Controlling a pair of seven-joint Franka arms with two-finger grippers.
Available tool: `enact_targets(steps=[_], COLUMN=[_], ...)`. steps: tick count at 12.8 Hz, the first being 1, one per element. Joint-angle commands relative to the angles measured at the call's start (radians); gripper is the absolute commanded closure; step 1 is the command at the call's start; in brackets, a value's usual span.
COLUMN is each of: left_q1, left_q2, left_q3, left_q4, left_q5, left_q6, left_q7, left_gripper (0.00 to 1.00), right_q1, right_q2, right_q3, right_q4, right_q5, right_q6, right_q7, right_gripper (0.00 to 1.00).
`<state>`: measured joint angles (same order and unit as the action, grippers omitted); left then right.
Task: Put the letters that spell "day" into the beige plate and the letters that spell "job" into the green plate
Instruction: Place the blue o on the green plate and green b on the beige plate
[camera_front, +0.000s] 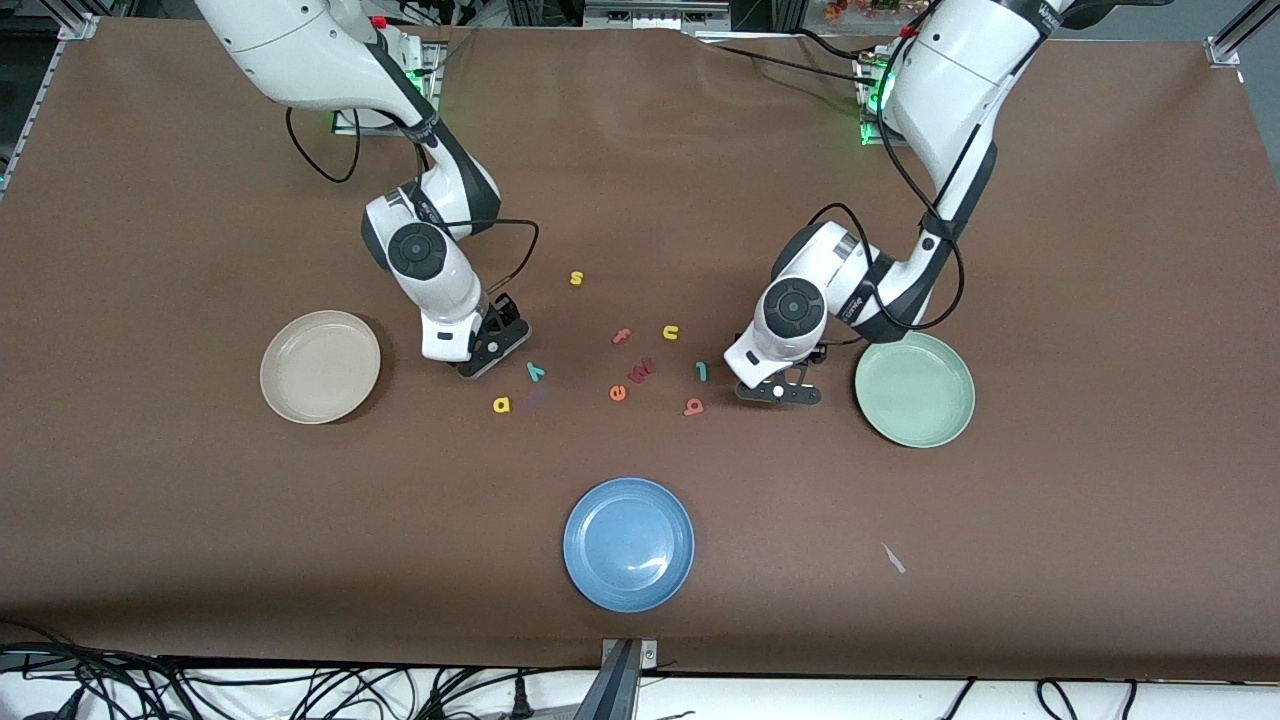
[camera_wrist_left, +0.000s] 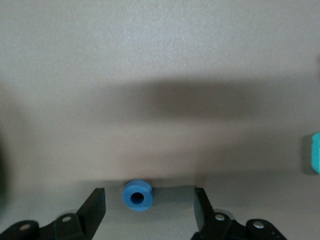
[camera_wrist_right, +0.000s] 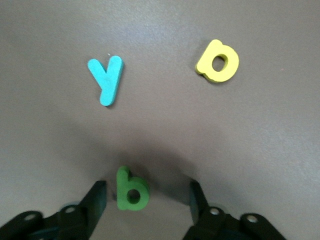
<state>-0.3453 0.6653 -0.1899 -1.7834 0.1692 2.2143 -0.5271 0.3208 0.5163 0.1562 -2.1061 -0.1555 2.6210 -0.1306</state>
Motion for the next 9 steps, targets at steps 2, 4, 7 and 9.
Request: enact_targets(steps=[2, 4, 7, 9], left_q1=[0.018, 0.029, 0.028, 0.029], left_q2=[-0.007, 0.0, -0.007, -0.044], left_q3=[-0.003, -0.003, -0.003, 0.0], left_q4=[-0.021, -0.018, -0.008, 0.011], left_q5=[0.038, 0.036, 0.035, 0.038], left_q6=[0.013, 0.005, -0.007, -0.088], left_q7=[-0.022, -0.024, -0.025, -0.016], left_gripper=[0.76, 1.0, 1.0, 1.0], right_q1=[-0.003, -0.003, -0.003, -0.003], right_q2=[-0.007, -0.007, -0.007, -0.007], right_q3=[0.026, 0.026, 0.026, 0.026], right_q4=[-0.012, -0.012, -0.012, -0.012], right_q5=[-0.012, -0.012, -0.013, -0.013], right_q6=[0.01, 0.008, 0.004, 0.002], right_q7=[0.028, 0.028, 0.022, 0.022], right_gripper=[0.44, 0.5, 0.57, 0.66])
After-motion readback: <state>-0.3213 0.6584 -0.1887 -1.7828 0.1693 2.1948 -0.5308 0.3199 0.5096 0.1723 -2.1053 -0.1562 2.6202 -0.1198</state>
